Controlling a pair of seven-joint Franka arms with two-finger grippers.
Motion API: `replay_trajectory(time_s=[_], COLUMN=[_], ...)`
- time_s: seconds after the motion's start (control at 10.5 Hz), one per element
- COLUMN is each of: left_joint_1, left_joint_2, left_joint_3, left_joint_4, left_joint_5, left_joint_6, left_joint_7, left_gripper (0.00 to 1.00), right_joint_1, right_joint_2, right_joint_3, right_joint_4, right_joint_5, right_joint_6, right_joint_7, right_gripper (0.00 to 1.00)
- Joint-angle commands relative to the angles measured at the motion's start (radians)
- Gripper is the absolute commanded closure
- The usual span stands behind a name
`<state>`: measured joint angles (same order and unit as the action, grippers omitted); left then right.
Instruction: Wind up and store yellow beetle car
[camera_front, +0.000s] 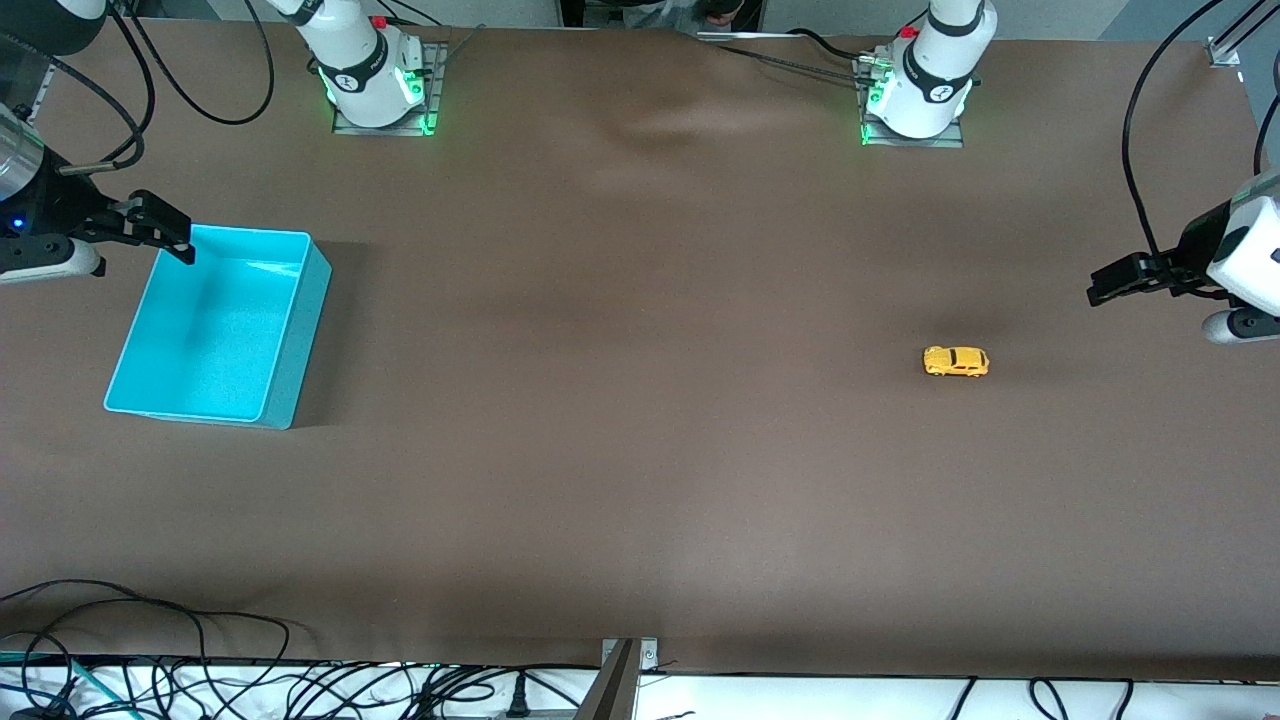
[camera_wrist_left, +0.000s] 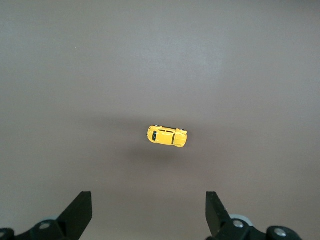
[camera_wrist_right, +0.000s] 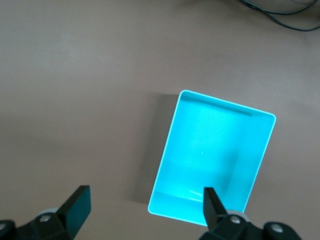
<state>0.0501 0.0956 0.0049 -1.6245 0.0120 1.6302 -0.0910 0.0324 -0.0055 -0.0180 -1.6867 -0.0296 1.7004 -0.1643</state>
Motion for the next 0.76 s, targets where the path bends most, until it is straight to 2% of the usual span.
replay_trajectory(time_s=[0.0,0.66], left_joint_1=[0.002,0.0], left_joint_2=[-0.005,0.032], left_joint_3=[0.001,-0.005], left_joint_4=[-0.009,0.006], left_joint_5=[-0.012,-0.02], left_joint_6=[0.011,0.016], left_joint_7=[0.033,0.034], left_gripper=[0.0,0.0], right_joint_1=[0.004,0.006], right_joint_2=[0.005,-0.01], right_joint_3=[-0.002,0.03], right_joint_4=[0.018,0.019], right_joint_5=[-0.013,0.017], right_joint_6=[-0.016,-0.111], right_joint_7=[0.006,0.011], right_gripper=[0.0,0.0])
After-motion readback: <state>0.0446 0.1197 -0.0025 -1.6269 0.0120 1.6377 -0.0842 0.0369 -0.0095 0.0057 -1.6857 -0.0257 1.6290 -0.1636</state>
